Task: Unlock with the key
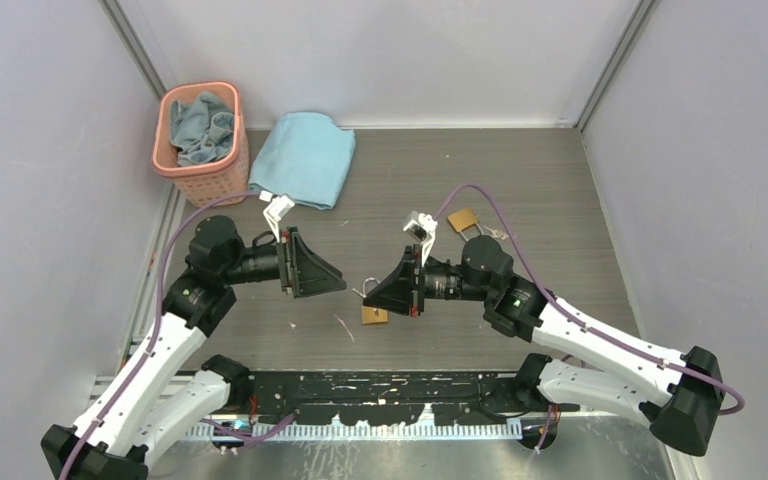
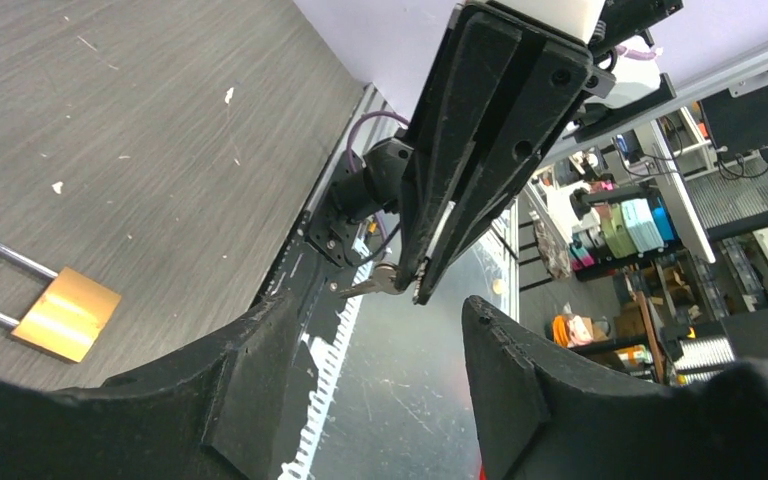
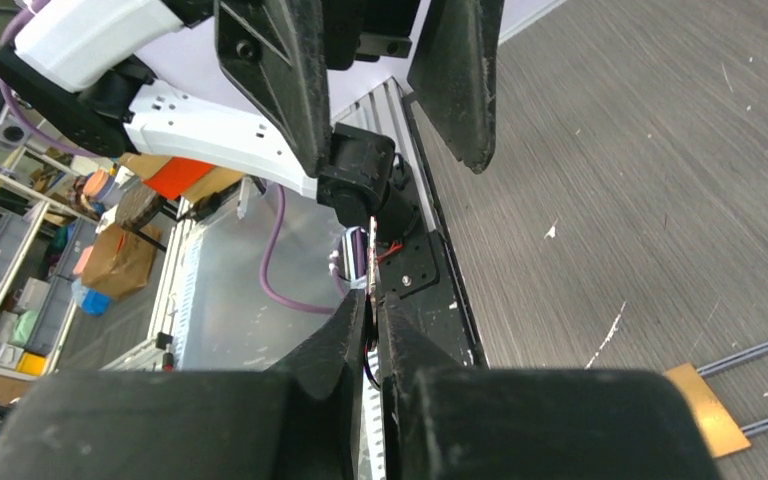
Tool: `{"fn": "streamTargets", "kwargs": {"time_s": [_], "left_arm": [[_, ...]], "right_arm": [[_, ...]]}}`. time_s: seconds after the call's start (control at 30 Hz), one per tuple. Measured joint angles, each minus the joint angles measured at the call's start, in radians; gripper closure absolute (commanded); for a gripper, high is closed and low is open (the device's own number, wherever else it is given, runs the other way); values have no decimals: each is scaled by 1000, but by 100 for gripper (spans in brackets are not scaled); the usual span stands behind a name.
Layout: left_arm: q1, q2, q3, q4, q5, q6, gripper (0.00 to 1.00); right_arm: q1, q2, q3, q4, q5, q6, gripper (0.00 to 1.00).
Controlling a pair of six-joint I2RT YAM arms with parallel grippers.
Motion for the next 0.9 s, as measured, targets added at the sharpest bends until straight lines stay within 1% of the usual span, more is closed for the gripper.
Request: {"fn": "streamTargets", "kwargs": {"time_s": [0.23, 0.4, 0.57, 0.67, 0.73, 0.9], "left_arm": [[-38, 25, -9, 38, 19, -8, 43], [-72, 43, -9, 53, 22, -9, 49], [-122, 56, -9, 64, 21, -8, 58], [-159, 67, -9, 64, 20, -3, 65], [-175, 73, -9, 63, 14, 2, 71], [-190, 78, -9, 57, -6, 23, 93]], "right_arm": [[0, 11, -14, -7, -11, 2, 99], [0, 13, -18, -1, -23, 8, 99], [0, 17, -18, 16, -35, 19, 99], [0, 26, -18, 26, -40, 27, 99], [0, 32, -18, 30, -42, 29, 99], [0, 33, -18, 36, -50, 32, 99]]}}
